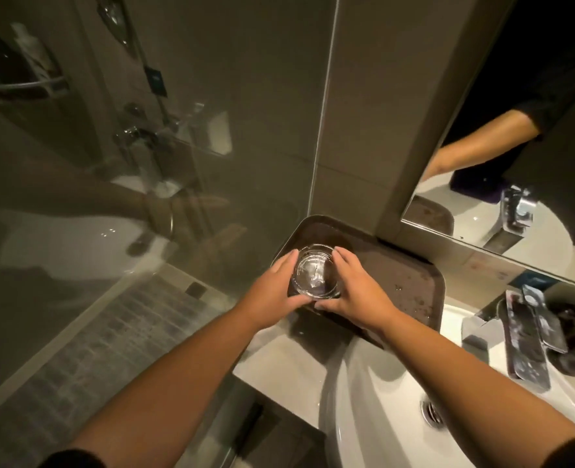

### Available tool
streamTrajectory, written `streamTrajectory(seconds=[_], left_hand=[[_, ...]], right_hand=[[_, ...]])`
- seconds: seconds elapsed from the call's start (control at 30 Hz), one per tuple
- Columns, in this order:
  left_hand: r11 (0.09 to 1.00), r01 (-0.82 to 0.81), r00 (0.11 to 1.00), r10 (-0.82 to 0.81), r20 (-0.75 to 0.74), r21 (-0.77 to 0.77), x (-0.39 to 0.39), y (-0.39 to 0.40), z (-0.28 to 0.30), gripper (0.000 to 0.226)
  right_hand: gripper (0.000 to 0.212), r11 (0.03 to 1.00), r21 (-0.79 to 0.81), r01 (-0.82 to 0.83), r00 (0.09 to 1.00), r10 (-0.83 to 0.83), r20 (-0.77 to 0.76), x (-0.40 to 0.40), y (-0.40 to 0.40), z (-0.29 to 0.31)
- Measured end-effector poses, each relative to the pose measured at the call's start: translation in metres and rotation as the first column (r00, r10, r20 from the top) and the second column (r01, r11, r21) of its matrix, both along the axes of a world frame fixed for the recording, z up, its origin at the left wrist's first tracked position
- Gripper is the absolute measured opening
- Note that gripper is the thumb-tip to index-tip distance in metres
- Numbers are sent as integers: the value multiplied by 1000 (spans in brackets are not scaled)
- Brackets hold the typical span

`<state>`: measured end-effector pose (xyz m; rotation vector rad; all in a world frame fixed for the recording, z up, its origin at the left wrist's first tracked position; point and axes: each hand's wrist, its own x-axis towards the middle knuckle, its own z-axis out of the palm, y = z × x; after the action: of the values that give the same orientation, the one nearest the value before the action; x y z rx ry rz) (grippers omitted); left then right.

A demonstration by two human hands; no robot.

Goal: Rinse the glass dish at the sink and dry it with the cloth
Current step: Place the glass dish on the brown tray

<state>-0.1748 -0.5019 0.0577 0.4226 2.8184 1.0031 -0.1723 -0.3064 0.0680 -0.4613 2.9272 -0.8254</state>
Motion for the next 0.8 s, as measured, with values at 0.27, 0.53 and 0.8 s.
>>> streamTrajectory(seconds=[0.27, 0.53, 0.8], left_hand=[[990, 61, 998, -58, 29, -127, -83, 42, -13, 95], [983, 108, 992, -98, 74, -148, -125, 58, -33, 95], [971, 109, 994, -102, 45, -213, -137, 63, -40, 93]], right_hand=[[109, 998, -15, 65, 997, -65, 41, -70, 42, -17], [116, 989, -61, 137, 985, -129, 118, -105, 58, -49], [118, 991, -11, 130, 984, -127, 127, -119, 62, -54]])
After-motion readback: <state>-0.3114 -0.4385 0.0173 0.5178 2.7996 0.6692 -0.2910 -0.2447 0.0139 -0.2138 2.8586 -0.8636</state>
